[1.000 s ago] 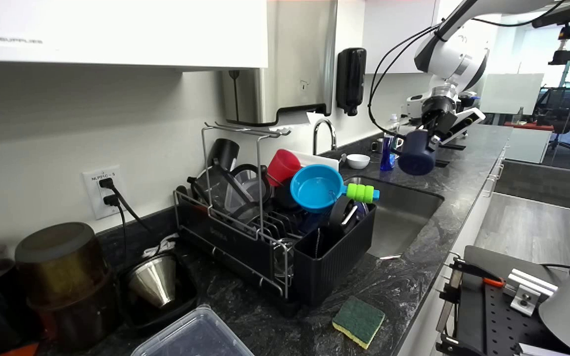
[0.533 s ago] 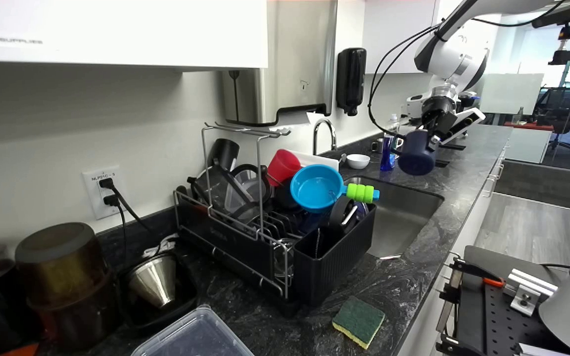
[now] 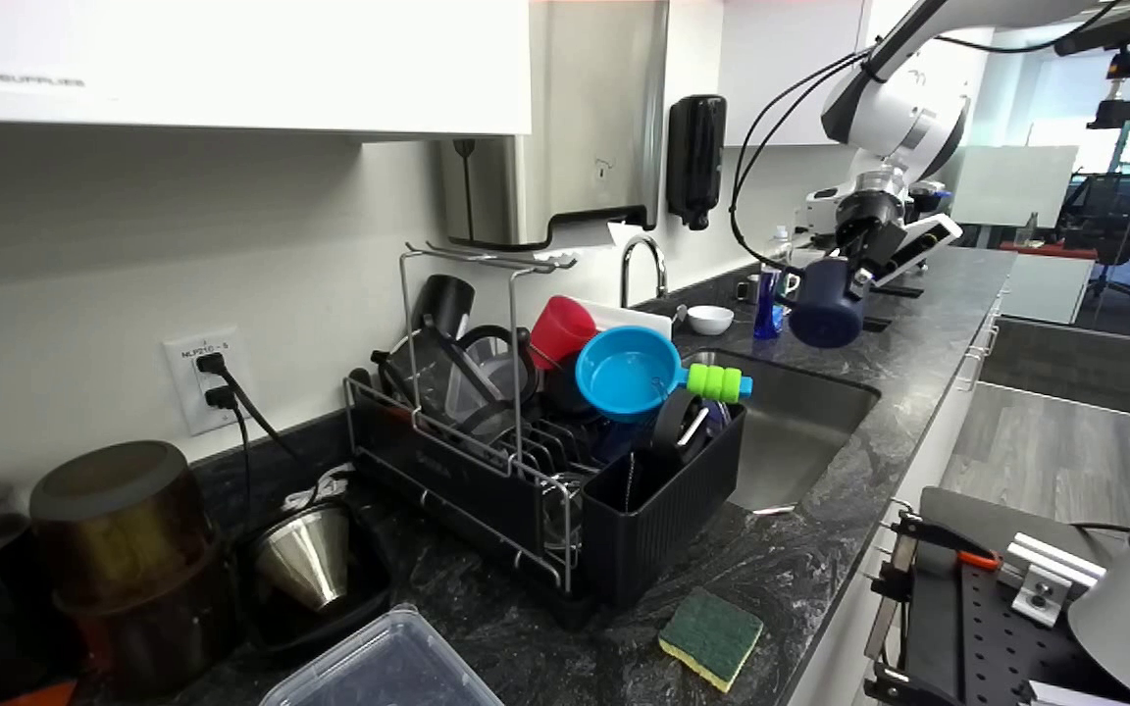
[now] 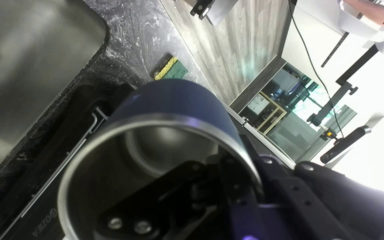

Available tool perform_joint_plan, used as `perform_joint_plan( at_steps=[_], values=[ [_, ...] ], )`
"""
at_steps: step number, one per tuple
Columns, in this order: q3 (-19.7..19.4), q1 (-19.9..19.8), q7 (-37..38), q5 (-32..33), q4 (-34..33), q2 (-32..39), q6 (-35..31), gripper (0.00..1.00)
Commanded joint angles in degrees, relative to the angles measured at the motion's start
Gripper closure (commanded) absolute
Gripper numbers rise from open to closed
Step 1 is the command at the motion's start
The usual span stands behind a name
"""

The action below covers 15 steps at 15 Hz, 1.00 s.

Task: Take the mug from the sink and put it on the dish rack

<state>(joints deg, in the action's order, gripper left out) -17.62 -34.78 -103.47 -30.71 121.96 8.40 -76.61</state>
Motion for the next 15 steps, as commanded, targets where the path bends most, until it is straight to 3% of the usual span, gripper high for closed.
perform_joint_plan(
  at_steps=[1,3,15],
  values=[
    [-1.65,1.58,-0.15,-0.13,-0.14,0.15,0.21,0.93],
    [-1.65,1.58,-0.15,-0.13,-0.14,0.14,0.21,0.98],
    [-2.59,5.56,-14.81,-11.29,6.27,-4.16,0.53,0.98]
  ],
)
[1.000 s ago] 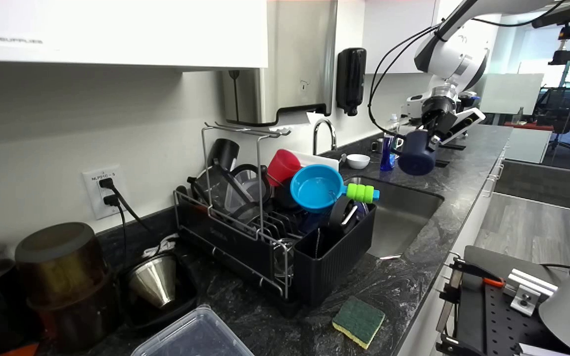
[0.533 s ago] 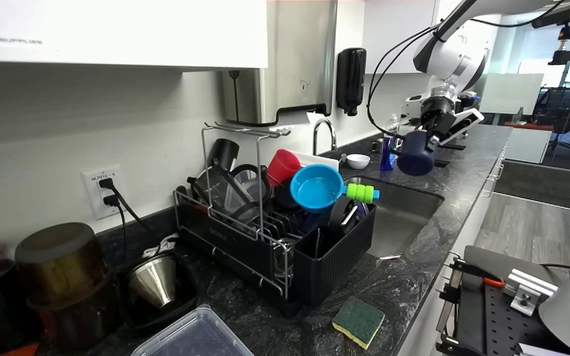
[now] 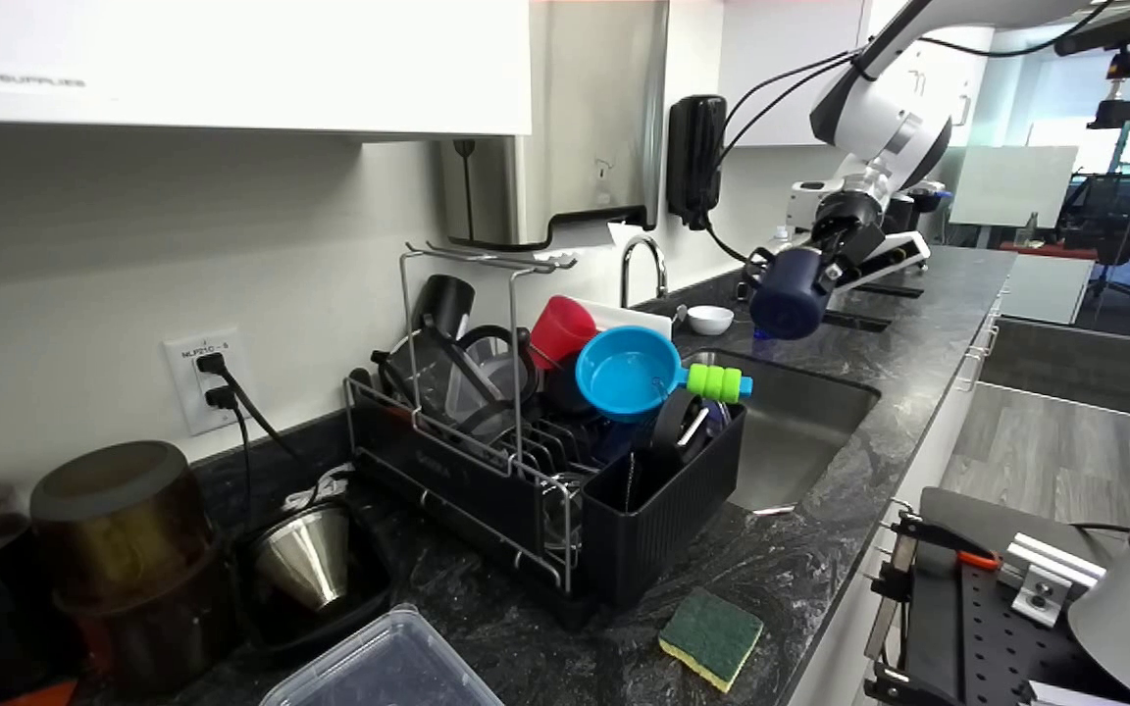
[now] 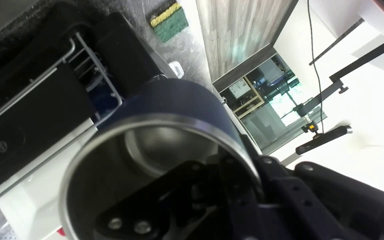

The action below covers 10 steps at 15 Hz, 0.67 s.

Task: Take the mug from the sink and put it on the dish rack

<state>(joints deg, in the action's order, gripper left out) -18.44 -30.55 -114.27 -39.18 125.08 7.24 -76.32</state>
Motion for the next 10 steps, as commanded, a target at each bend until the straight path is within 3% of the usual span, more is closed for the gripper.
perform_joint_plan(
  at_steps=[1,10],
  values=[
    [-2.02,1.58,-5.13,-3.57,3.96,-3.80,0.29,0.98],
    [-2.94,5.06,-13.02,-10.54,15.40,-16.36,0.64,0.98]
  ],
)
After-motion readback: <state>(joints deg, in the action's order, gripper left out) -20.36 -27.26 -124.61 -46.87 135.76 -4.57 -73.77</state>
